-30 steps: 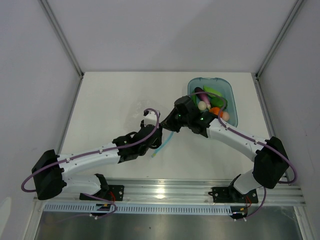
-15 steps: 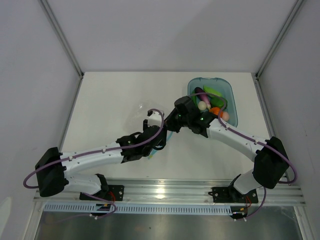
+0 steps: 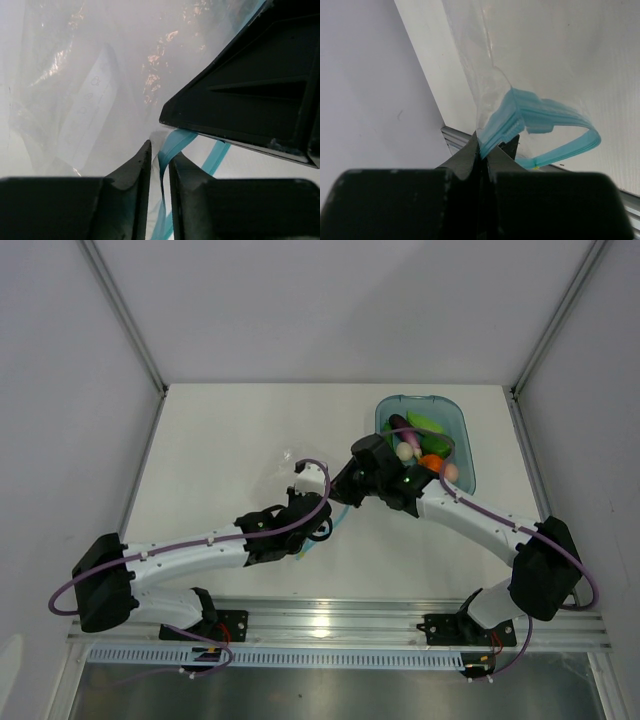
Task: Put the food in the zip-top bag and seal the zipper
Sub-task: Open the zipper of the food storage bag at the center of the board.
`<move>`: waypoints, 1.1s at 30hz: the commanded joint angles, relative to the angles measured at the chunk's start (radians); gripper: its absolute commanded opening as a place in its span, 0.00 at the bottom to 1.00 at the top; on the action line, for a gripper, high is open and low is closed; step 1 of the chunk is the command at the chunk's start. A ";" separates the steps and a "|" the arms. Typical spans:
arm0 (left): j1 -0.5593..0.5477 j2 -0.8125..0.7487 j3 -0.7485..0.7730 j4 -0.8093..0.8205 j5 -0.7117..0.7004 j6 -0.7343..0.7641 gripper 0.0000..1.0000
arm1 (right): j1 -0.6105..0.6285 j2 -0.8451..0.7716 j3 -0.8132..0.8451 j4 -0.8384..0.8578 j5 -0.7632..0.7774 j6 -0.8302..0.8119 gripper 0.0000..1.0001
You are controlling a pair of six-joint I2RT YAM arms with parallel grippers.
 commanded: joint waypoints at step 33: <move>0.250 -0.026 0.175 -0.316 0.384 -0.102 0.01 | -0.093 -0.334 0.044 -0.245 -0.016 -0.748 0.99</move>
